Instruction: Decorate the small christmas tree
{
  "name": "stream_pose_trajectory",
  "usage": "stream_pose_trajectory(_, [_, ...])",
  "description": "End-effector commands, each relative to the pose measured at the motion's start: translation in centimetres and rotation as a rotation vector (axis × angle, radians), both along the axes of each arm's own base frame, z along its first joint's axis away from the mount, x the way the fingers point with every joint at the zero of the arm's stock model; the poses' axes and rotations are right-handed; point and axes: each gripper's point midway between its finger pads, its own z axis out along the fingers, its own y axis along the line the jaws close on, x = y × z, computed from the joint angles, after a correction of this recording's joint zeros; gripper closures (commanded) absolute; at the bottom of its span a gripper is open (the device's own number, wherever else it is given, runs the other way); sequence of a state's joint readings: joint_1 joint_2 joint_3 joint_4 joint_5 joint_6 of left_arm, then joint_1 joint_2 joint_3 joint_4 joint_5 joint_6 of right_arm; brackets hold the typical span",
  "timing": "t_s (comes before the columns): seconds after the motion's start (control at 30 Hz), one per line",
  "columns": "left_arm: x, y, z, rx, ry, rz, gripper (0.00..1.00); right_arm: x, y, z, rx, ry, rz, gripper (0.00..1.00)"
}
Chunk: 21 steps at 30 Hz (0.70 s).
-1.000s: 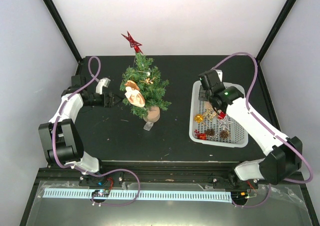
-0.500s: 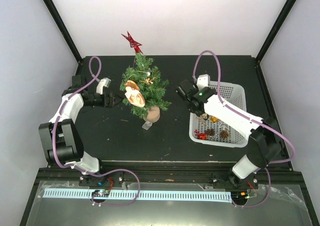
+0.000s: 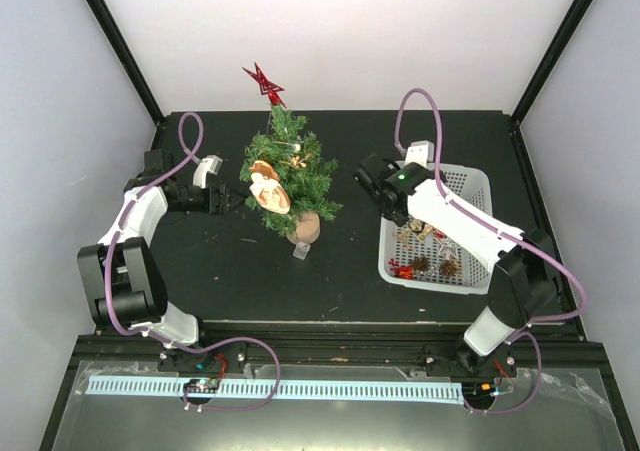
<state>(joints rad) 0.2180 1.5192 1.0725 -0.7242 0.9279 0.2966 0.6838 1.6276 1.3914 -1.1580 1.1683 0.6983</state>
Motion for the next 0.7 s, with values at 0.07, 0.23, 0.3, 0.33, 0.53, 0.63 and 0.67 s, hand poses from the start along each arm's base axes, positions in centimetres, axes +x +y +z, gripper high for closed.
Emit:
stream_pose_trajectory(0.07, [0.2, -0.5, 0.3, -0.015, -0.033, -0.036, 0.18, -1.0, 3.6, 1.1, -0.019, -0.055, 0.059, 0.99])
stream_pose_trajectory(0.23, [0.0, -0.6, 0.5, -0.015, -0.039, -0.039, 0.18, -1.7, 1.1, 2.9, -0.117, -0.104, -0.015, 0.99])
stream_pose_trajectory(0.3, [0.0, -0.6, 0.5, -0.018, -0.036, -0.04, 0.18, -1.7, 0.0, 3.2, -0.113, -0.101, -0.045, 0.99])
stream_pose_trajectory(0.33, [0.1, -0.7, 0.5, -0.019, -0.036, -0.04, 0.18, -1.8, -0.1, 3.4, -0.104, -0.112, -0.049, 0.99])
stream_pose_trajectory(0.53, [-0.1, -0.7, 0.8, -0.019, -0.044, -0.042, 0.18, -3.6, -0.6, 7.6, 0.0, -0.305, -0.035, 0.99])
stream_pose_trajectory(0.63, [-0.3, -0.9, 0.9, -0.027, -0.047, -0.053, 0.18, -5.3, -1.4, 10.3, 0.086, -0.427, -0.025, 0.99])
stream_pose_trajectory(0.67, [-0.3, -1.0, 1.1, -0.026, -0.052, -0.056, 0.18, -5.7, -1.8, 10.8, 0.122, -0.443, -0.025, 0.99])
